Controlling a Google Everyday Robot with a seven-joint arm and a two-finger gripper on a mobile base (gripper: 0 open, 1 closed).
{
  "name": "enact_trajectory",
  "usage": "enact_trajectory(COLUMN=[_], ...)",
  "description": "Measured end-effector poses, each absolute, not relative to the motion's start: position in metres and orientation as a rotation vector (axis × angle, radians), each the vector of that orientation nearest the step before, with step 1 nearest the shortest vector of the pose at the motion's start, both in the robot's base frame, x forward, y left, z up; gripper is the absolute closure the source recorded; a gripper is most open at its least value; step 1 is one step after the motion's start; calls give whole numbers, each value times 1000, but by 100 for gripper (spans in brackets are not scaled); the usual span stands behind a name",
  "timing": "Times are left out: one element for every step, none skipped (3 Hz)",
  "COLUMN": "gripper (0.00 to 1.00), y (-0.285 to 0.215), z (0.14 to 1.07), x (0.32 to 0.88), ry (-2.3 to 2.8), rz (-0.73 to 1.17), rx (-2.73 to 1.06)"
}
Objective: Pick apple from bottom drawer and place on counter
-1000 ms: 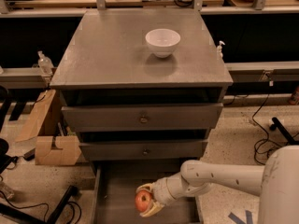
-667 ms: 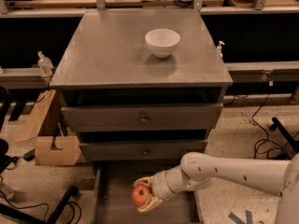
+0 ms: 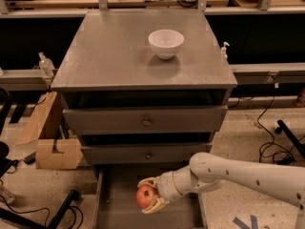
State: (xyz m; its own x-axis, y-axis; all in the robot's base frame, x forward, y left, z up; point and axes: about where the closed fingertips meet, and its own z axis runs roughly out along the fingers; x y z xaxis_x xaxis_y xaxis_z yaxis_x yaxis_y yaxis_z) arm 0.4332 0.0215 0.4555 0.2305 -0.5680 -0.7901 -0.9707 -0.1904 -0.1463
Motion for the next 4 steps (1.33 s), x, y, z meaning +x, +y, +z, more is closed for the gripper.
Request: enact_trajectory(gripper=[100,100,100,100], y=[15,13,12,17], z=[511,573,620,668], x=[437,448,457,465], ry=[1403,1374,1347,1310], rz=[814,816,807,779], rx=[-1806,-1786,-1779,-1784])
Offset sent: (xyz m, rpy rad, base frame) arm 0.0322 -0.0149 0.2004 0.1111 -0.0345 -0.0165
